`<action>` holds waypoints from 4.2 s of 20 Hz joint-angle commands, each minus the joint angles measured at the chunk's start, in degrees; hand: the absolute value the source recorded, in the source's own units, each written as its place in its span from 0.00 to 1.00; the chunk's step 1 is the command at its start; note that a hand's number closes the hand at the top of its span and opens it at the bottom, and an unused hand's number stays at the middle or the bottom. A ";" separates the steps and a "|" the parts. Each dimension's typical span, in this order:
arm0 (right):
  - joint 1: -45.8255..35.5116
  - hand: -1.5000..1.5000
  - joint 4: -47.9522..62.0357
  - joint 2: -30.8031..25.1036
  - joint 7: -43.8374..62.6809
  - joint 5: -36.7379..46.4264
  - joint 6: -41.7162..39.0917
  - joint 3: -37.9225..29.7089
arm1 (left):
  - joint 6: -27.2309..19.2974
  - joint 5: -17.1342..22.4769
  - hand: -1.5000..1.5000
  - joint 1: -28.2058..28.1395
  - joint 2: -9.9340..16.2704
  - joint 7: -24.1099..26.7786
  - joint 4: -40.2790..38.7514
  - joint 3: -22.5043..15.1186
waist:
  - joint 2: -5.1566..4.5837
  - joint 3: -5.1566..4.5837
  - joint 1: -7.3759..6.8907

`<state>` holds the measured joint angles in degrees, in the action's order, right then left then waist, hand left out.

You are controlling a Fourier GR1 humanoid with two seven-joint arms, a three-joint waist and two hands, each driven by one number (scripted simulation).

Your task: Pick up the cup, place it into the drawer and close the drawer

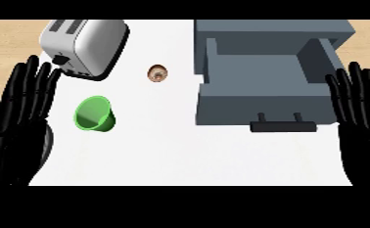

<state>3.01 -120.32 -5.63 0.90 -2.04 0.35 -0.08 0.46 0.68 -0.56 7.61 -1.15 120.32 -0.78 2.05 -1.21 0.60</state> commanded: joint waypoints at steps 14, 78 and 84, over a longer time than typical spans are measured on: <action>-2.52 0.00 -2.84 -2.36 5.25 4.98 -2.16 2.06 | 11.91 23.05 0.00 1.28 0.70 0.11 -14.91 8.64 | -2.04 1.19 -0.39; -9.17 0.00 7.77 -2.63 -0.51 0.83 -10.04 -4.72 | 22.66 0.83 0.00 28.12 11.17 60.11 -110.83 21.00 | -2.86 0.87 1.39; -8.15 0.00 7.85 -0.63 -0.62 3.13 -8.16 -3.03 | 25.81 1.26 0.00 27.15 9.15 61.90 -109.73 20.82 | -2.74 0.91 1.04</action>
<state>-4.73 -112.21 -6.92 -0.61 0.73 -8.45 -3.66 18.58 1.72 27.17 17.59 55.03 10.59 20.13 -0.71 -0.30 1.72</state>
